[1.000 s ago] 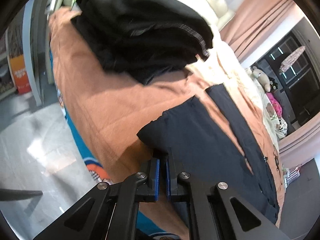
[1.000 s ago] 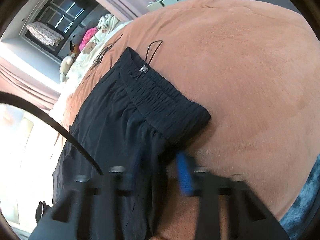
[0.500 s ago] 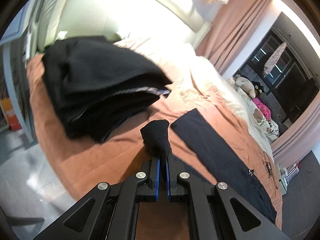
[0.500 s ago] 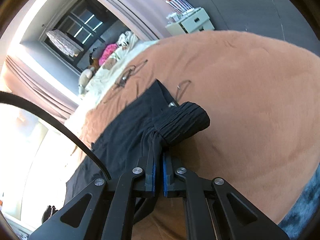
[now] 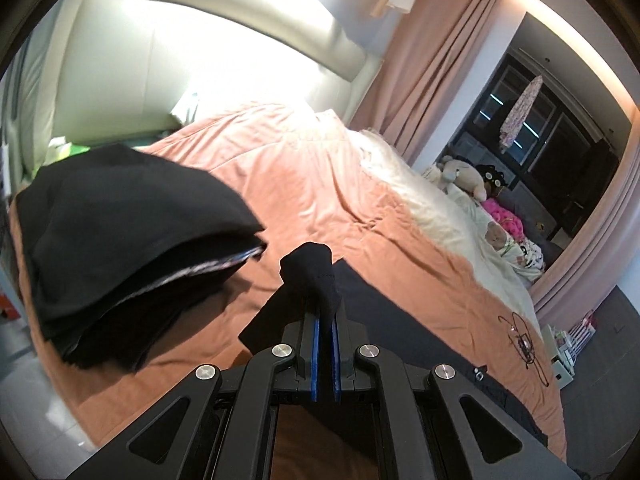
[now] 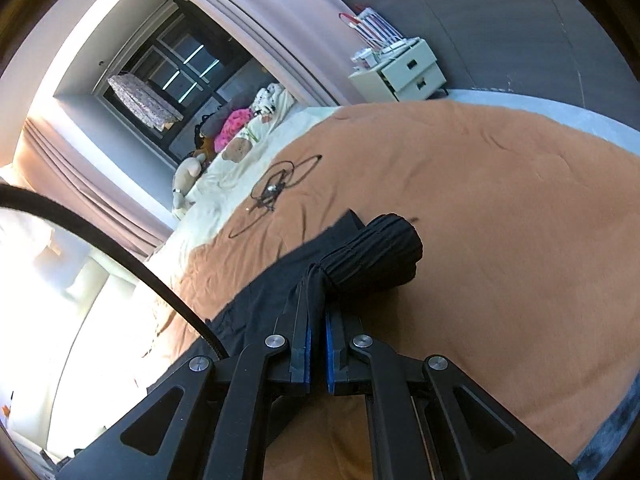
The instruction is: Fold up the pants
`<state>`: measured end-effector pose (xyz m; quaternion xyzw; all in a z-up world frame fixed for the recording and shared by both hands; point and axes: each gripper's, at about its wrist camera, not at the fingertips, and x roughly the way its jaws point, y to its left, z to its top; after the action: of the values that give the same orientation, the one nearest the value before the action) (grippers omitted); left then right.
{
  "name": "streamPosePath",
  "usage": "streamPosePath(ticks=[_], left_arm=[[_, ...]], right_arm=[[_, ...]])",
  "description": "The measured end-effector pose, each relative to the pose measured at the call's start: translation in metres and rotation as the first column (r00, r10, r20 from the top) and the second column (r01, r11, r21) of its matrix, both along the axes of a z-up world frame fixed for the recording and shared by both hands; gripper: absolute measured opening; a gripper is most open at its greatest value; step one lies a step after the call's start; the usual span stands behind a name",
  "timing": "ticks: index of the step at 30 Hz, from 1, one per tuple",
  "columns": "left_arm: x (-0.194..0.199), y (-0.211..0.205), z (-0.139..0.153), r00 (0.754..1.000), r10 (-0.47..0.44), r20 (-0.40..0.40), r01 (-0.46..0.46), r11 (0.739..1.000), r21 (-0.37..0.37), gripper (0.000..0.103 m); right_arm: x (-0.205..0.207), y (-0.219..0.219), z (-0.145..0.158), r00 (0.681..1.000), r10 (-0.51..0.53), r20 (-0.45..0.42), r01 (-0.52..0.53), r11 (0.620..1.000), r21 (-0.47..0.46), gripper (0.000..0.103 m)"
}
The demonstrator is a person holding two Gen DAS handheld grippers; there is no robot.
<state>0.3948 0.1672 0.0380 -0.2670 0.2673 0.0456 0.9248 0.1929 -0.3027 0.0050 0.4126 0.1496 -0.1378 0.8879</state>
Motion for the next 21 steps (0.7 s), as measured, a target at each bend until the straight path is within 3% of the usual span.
streamPosePath(ticks=[10, 21], left_arm=[[0.075, -0.017, 0.011, 1.0, -0.014, -0.016, 0.014, 1.0, 0.022, 0.005], [0.175, -0.042, -0.019, 0.994, -0.038, -0.098, 0.043, 0.998, 0.052, 0.005]], right_arm=[[0.054, -0.011, 0.015, 1.0, -0.003, -0.005, 0.003, 1.0, -0.02, 0.002], [0.144, -0.027, 0.024, 0.998, -0.02, -0.06, 0.018, 0.999, -0.046, 0.002]])
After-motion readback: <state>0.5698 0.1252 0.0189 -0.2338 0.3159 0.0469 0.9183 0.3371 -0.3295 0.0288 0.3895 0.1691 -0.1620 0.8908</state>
